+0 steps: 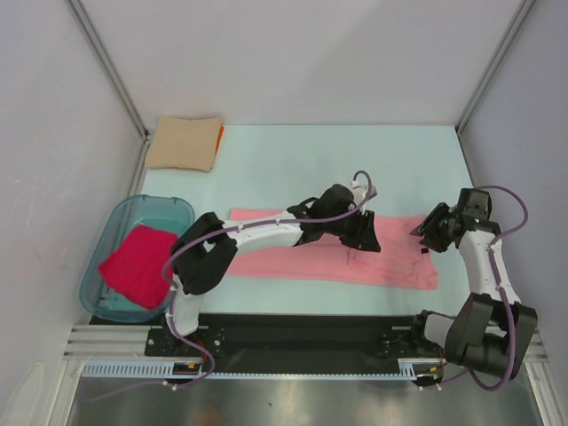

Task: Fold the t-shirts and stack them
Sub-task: Fold the tshirt

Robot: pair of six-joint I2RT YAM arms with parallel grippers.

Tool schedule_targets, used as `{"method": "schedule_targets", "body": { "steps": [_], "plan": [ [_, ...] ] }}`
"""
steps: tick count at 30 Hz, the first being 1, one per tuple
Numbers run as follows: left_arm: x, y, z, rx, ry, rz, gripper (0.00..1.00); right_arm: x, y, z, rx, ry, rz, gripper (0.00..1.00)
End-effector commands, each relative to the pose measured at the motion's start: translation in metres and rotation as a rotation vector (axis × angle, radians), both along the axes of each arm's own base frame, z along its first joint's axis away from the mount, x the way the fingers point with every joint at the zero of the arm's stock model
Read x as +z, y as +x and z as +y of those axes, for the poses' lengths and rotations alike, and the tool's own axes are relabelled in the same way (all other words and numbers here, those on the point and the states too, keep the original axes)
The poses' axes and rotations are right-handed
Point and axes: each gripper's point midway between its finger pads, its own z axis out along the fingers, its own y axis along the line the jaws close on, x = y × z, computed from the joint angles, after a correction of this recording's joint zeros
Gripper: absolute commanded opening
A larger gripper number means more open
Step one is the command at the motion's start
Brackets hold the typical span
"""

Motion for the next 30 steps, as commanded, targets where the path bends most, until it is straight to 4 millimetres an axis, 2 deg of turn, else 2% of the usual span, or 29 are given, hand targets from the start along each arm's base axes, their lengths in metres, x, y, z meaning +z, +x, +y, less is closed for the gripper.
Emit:
{"method": "schedule_targets", "body": {
  "steps": [1,4,5,7,8,12,14,17,18,20,21,22,24,25,27,28,29,30],
  "plan": [
    [0.007,0.013,-0.020,-0.022,-0.041,-0.024,0.42,0.004,0.027,0.011,0.038,0.071,-0.062,0.45],
    [-0.006,0.021,-0.029,-0.014,-0.027,-0.024,0.41,-0.012,0.027,0.017,0.039,0.097,-0.030,0.42],
    [-0.020,0.018,-0.026,-0.020,0.007,0.002,0.41,-0.021,0.022,0.018,0.033,0.100,-0.006,0.41],
    [-0.033,0.013,-0.022,-0.024,0.033,0.028,0.41,-0.030,0.012,0.019,0.017,0.102,0.022,0.40],
    [-0.039,0.012,-0.020,-0.023,0.042,0.036,0.41,-0.043,0.002,0.018,-0.006,0.094,0.058,0.40],
    [-0.059,0.007,-0.010,-0.018,0.080,0.048,0.40,-0.062,-0.017,0.005,-0.086,0.037,0.124,0.40],
    [-0.062,0.005,-0.007,-0.022,0.089,0.047,0.40,-0.063,-0.016,-0.006,-0.114,0.009,0.124,0.41],
    [-0.044,0.008,0.001,-0.011,0.078,0.004,0.41,-0.048,0.000,-0.023,-0.134,-0.048,0.082,0.43],
    [-0.027,0.010,0.004,-0.009,0.065,-0.035,0.43,-0.035,0.010,-0.030,-0.125,-0.080,0.048,0.44],
    [-0.017,0.014,0.017,0.003,0.082,-0.064,0.45,-0.028,0.019,-0.039,-0.126,-0.122,0.033,0.59],
    [-0.008,0.015,0.021,0.010,0.073,-0.076,0.47,-0.026,0.024,-0.043,-0.114,-0.141,0.021,0.65],
    [0.005,0.018,0.033,0.024,0.057,-0.084,0.47,-0.018,0.035,-0.047,-0.108,-0.161,-0.017,0.76],
    [0.018,0.025,0.049,0.050,0.040,-0.096,0.47,-0.024,0.044,-0.051,-0.084,-0.177,-0.018,0.81],
    [0.030,0.023,0.060,0.059,0.024,-0.110,0.47,-0.020,0.054,-0.054,-0.080,-0.187,-0.045,0.81],
    [0.039,0.030,0.079,0.089,0.019,-0.113,0.47,-0.030,0.062,-0.055,-0.055,-0.187,-0.032,0.82],
    [0.037,0.026,0.089,0.096,0.025,-0.105,0.47,-0.031,0.068,-0.059,-0.041,-0.209,-0.036,0.82],
    [0.053,0.024,0.097,0.105,-0.002,-0.123,0.48,-0.033,0.070,-0.060,-0.037,-0.217,-0.032,0.82],
    [0.052,0.024,0.108,0.121,0.000,-0.116,0.47,-0.042,0.072,-0.059,-0.018,-0.216,-0.012,0.81]
  ]
}}
